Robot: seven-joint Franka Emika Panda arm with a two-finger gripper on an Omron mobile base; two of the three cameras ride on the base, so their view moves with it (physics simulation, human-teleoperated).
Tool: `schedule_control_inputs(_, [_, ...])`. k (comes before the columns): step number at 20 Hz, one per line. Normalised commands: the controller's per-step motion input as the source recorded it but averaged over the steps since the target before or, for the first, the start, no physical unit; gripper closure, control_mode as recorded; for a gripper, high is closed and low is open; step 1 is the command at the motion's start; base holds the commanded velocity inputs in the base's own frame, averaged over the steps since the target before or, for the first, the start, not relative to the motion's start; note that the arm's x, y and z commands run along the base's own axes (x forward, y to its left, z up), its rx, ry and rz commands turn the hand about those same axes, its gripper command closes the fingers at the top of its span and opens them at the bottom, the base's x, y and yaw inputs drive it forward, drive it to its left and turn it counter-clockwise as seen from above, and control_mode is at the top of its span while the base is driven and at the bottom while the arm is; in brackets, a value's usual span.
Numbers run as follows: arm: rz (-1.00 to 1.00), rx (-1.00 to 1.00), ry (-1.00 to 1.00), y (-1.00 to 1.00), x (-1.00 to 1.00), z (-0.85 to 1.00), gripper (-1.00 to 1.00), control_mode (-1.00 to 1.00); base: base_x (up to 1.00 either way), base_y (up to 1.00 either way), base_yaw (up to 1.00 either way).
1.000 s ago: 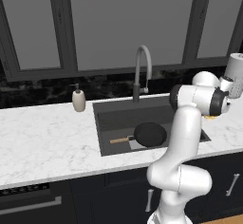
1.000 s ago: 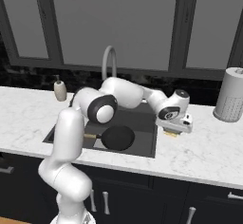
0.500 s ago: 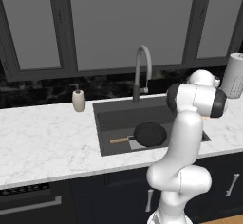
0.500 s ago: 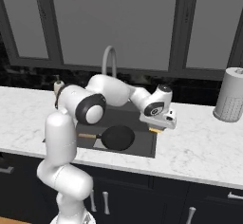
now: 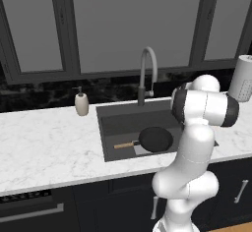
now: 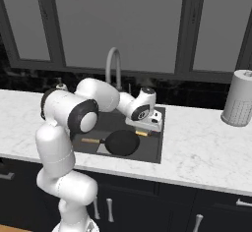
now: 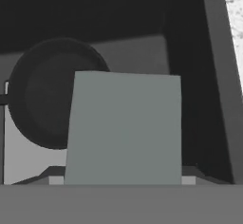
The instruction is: Pick the pan and sponge and place them into the sink. Then turn on the water.
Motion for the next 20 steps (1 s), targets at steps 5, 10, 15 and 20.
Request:
schedule_control_inputs(5, [0.03, -0.01, 0.00, 0.55, 0.06, -0.21, 1.00, -1.00, 0.00, 0.00, 0.00])
schedule_control_inputs(10, [0.05, 0.00, 0.00, 0.10, 0.21, -0.32, 1.00, -1.00, 0.00, 0.00, 0.00])
schedule_control_inputs(15, [0.07, 0.00, 0.00, 0.00, 0.33, -0.47, 1.00, -1.00, 0.00, 0.00, 0.00])
schedule_control_inputs(20, [0.08, 0.00, 0.00, 0.04, 0.18, -0.59, 1.00, -1.00, 0.00, 0.00, 0.00])
